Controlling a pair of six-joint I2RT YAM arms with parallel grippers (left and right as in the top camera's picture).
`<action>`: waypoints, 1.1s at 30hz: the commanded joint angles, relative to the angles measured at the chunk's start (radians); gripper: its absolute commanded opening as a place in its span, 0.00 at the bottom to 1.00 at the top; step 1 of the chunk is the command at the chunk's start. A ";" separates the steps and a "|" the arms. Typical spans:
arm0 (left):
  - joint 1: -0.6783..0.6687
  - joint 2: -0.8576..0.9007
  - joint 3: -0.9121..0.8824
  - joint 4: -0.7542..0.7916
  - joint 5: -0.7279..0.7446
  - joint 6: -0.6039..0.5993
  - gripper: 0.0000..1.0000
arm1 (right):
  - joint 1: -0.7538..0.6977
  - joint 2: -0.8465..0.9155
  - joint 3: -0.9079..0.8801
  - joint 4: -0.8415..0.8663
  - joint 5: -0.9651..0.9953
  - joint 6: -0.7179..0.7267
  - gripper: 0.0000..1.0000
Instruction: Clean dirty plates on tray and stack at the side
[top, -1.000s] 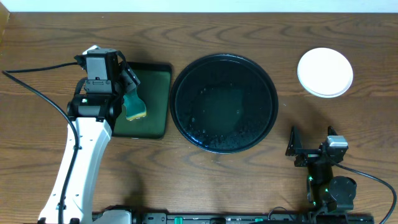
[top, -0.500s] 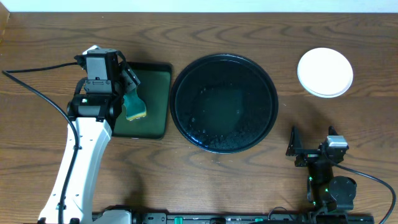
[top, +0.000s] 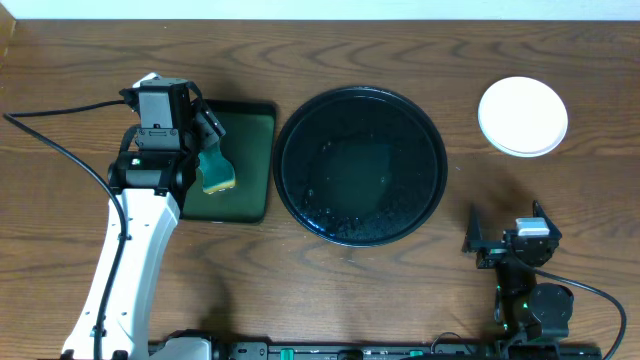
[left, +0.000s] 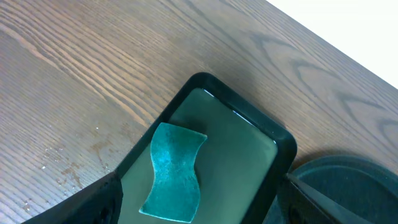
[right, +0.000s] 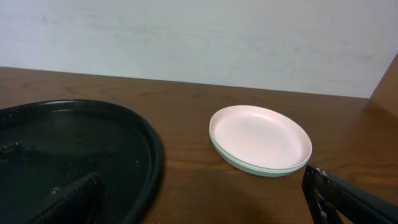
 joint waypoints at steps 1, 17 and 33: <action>0.003 0.004 0.010 -0.001 -0.001 0.010 0.80 | -0.007 -0.007 -0.002 -0.004 0.000 0.033 0.99; 0.003 0.004 0.010 -0.001 -0.001 0.010 0.80 | -0.007 -0.007 -0.002 -0.004 -0.001 0.033 0.99; 0.007 0.007 0.007 -0.223 -0.040 0.137 0.80 | -0.007 -0.007 -0.002 -0.004 -0.001 0.033 0.99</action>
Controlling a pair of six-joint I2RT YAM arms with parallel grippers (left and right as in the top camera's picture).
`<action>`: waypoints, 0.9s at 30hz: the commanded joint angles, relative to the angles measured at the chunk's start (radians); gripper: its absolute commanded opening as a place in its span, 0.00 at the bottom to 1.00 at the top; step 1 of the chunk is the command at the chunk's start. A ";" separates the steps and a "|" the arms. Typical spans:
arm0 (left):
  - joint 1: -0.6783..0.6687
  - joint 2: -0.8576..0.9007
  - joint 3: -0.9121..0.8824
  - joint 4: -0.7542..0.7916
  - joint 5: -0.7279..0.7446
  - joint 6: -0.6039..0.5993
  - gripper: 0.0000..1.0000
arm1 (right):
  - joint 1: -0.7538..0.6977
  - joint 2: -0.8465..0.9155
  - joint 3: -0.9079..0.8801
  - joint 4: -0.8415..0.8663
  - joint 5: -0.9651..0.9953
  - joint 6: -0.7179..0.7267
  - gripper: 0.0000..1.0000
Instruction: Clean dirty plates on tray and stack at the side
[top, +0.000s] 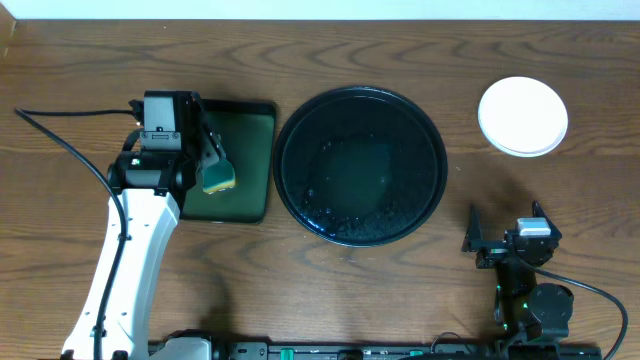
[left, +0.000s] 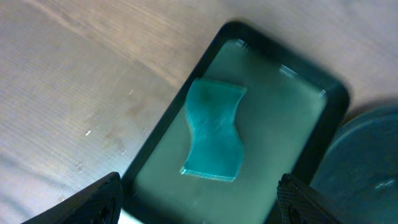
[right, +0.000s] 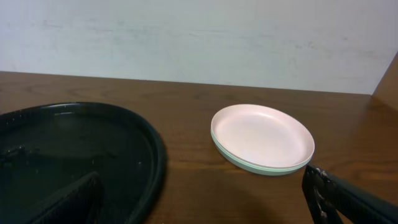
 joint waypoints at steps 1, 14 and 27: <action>0.007 0.002 0.003 -0.061 -0.014 0.040 0.80 | -0.007 -0.007 -0.002 -0.005 -0.001 0.013 0.99; 0.007 -0.539 -0.506 0.193 0.174 0.438 0.80 | -0.007 -0.007 -0.002 -0.005 -0.001 0.013 0.99; 0.007 -1.038 -0.865 0.410 0.187 0.508 0.80 | -0.007 -0.007 -0.002 -0.005 -0.001 0.013 0.99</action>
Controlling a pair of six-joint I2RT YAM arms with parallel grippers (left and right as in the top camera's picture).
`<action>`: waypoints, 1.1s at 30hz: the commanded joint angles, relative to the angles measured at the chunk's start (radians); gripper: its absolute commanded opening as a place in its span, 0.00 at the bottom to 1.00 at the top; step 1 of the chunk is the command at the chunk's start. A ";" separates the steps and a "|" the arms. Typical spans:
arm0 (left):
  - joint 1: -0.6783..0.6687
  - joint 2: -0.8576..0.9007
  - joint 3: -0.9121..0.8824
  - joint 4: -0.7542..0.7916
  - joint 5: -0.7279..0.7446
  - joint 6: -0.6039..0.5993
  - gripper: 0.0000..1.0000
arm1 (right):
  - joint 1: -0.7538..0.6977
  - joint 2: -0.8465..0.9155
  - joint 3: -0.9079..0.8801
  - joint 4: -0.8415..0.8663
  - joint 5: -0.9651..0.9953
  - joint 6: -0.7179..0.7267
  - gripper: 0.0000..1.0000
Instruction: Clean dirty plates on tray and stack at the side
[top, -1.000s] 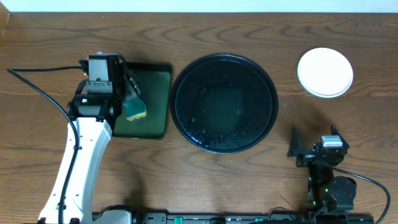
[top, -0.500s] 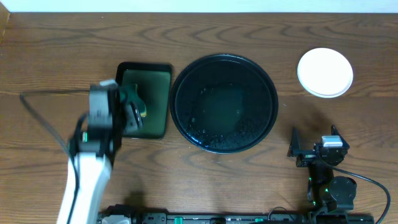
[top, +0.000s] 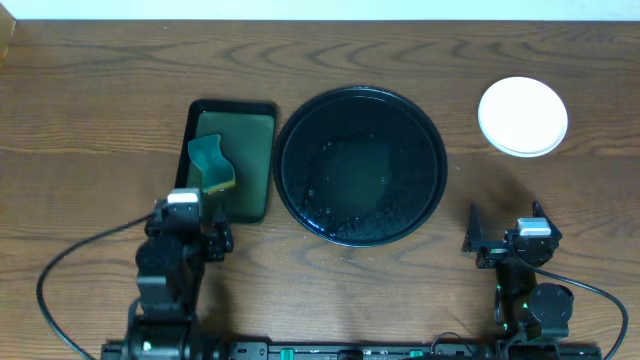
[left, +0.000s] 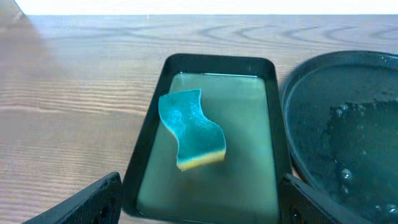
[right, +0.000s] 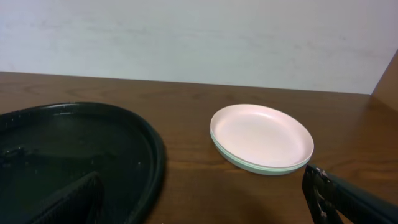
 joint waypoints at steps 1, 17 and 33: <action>0.006 -0.104 -0.090 0.015 0.014 0.064 0.80 | -0.007 -0.007 -0.002 -0.005 -0.001 0.013 0.99; 0.030 -0.321 -0.267 0.189 0.084 0.106 0.80 | -0.007 -0.007 -0.002 -0.005 -0.001 0.013 0.99; 0.030 -0.386 -0.328 0.228 0.087 0.067 0.80 | -0.007 -0.007 -0.002 -0.005 -0.001 0.013 0.99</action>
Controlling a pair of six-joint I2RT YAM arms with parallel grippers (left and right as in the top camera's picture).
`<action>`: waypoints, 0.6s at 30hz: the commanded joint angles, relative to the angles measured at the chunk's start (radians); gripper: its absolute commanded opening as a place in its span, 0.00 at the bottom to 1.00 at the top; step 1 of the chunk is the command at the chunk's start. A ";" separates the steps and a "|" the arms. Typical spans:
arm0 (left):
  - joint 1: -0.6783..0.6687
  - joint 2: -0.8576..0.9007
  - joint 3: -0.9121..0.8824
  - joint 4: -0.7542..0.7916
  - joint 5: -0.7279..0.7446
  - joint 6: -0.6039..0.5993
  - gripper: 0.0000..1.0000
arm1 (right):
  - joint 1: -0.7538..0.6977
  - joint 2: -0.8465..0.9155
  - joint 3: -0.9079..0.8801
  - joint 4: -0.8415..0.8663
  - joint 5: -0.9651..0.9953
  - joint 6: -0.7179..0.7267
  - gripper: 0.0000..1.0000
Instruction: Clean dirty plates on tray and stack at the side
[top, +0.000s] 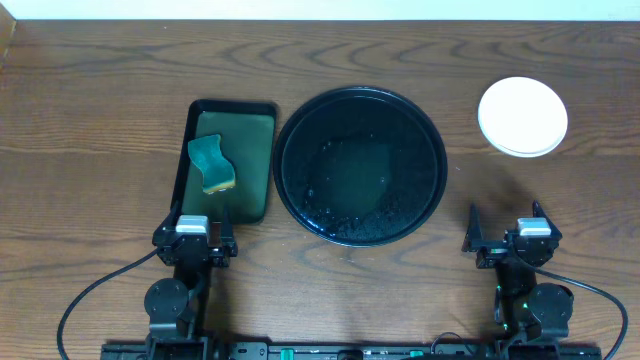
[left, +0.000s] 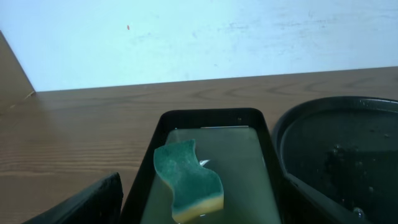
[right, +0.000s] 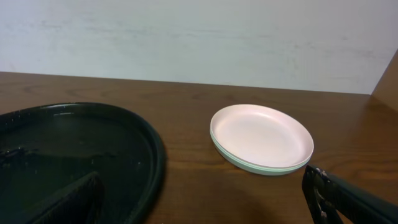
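The round black tray (top: 360, 165) lies wet at the table's middle with no plate on it. Pale stacked plates (top: 522, 116) sit at the far right; in the right wrist view the plates (right: 261, 138) show a green rim under a pink one. A green sponge (top: 212, 165) rests in the rectangular tray (top: 262, 160). My left gripper (top: 195, 234) is open at the front edge, short of that tray, and the sponge (left: 189, 180) lies ahead of its fingers (left: 81, 202). My right gripper (top: 508, 236) is open too, at the front right and holding nothing.
Shallow water stands in the rectangular tray (left: 267, 134). The round tray's rim (right: 152, 155) lies between my right gripper (right: 205, 214) and the sponge side. Bare wood surrounds the plates. A pale wall closes the far side.
My left gripper has drawn back a little further toward the front edge, and its camera now looks level across the table. Sponge, trays, plates and right arm are unchanged.
My left gripper hung open over the rectangular tray, with the sponge lying in it, at the two oldest moments. By 1.1 s ago it had pulled back to the table's front, and now it sits lower there. The right arm stayed still throughout.
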 joint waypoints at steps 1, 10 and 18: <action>0.005 -0.010 -0.018 -0.036 0.005 -0.027 0.80 | -0.007 -0.007 -0.002 -0.005 -0.001 0.013 0.99; 0.005 -0.010 -0.018 -0.043 -0.066 -0.089 0.80 | -0.007 -0.007 -0.002 -0.005 -0.001 0.013 0.99; 0.005 -0.010 -0.018 -0.043 -0.066 -0.096 0.80 | -0.007 -0.007 -0.002 -0.005 -0.001 0.013 0.99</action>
